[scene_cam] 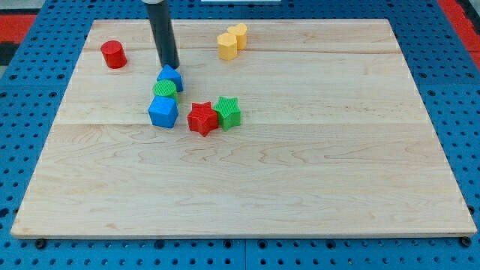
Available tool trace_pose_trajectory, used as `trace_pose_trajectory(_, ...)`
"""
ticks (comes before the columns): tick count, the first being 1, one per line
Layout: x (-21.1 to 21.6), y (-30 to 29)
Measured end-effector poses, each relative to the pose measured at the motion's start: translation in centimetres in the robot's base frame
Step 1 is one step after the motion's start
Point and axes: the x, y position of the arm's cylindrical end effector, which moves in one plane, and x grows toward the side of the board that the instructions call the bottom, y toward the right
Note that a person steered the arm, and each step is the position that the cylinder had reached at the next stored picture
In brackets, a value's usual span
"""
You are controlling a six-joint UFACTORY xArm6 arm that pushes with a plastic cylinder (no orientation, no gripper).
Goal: Move the green circle right a bit
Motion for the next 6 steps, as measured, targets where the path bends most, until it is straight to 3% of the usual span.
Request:
trace_pose_trajectory(1, 0.5, 1.7)
trace_pose_trajectory(3, -1.1, -7.1)
trace_pose_trajectory(5, 5.2, -10.1)
trace_pose_trajectory(6, 7.2, -8.7)
